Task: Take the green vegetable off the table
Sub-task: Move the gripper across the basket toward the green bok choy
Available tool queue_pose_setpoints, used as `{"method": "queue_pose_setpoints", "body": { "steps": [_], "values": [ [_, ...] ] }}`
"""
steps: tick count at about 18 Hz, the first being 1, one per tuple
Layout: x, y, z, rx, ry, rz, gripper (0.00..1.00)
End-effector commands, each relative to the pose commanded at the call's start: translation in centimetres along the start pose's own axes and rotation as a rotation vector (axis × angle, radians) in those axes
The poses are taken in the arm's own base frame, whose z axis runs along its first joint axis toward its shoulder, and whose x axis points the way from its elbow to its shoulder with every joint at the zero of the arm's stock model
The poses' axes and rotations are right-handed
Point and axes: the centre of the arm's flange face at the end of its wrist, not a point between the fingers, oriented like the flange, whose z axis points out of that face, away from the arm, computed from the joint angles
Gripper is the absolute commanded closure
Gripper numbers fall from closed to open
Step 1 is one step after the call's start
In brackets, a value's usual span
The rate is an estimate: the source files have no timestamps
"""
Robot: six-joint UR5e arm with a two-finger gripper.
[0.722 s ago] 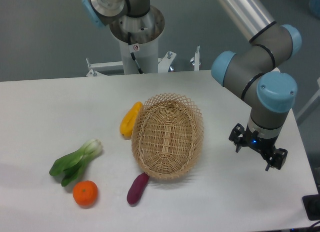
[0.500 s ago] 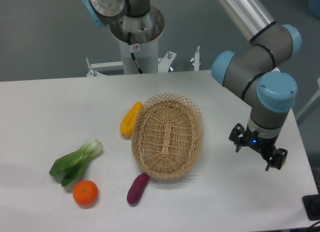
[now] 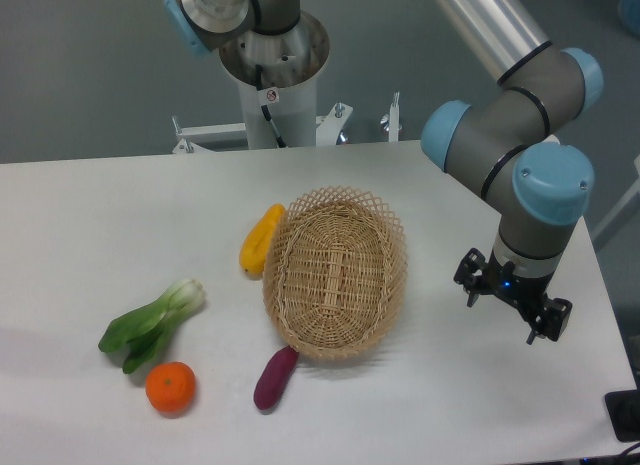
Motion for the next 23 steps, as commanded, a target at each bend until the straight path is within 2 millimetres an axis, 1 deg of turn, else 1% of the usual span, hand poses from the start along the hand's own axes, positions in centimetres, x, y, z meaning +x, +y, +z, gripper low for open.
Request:
{"method": "queue_pose_setpoints", "body": {
  "steps": [1,5,6,8,9,10,11,13,14,16,17,19,21,22,23],
  "values": [
    [0.4,-0.6,0.0,0.005,0.001,-0.037,0.0],
    [2.9,-4.1,0.4,0.016,0.015,-0.116,0.0],
    [3.5,-5.0,0.1,0.025,0.016,-0.13,0.0],
    [5.5,-7.3,-0.6,0.046,0.023,-0.123,0.0],
    [7.2,-8.6,-0.7,0.067,0.049,-0.116,0.0],
    [8.7,-9.3,-1.1,0.092,0.074,-0.125,0.0],
    [10.5,-9.7,-1.0,0.097,0.098,-0.128,0.0],
    [15.5,-10.9,-0.5,0.085,0.142,-0.085,0.0],
    [17.6,-11.5,-0.6,0.08,0.153,-0.064,0.0],
    [20.8,-12.9,-0.9,0.075,0.168,-0.03,0.0],
    [22.5,-14.1,-0.8,0.07,0.177,-0.014,0.0],
    [26.4,-16.3,-0.1,0.048,0.193,0.005,0.0],
    [30.3,-17.1,1.6,0.026,0.227,0.032,0.0],
    [31.0,-17.2,1.8,0.018,0.234,0.041,0.0],
    [31.4,-17.1,2.0,0.009,0.245,0.042,0.0]
  ]
}}
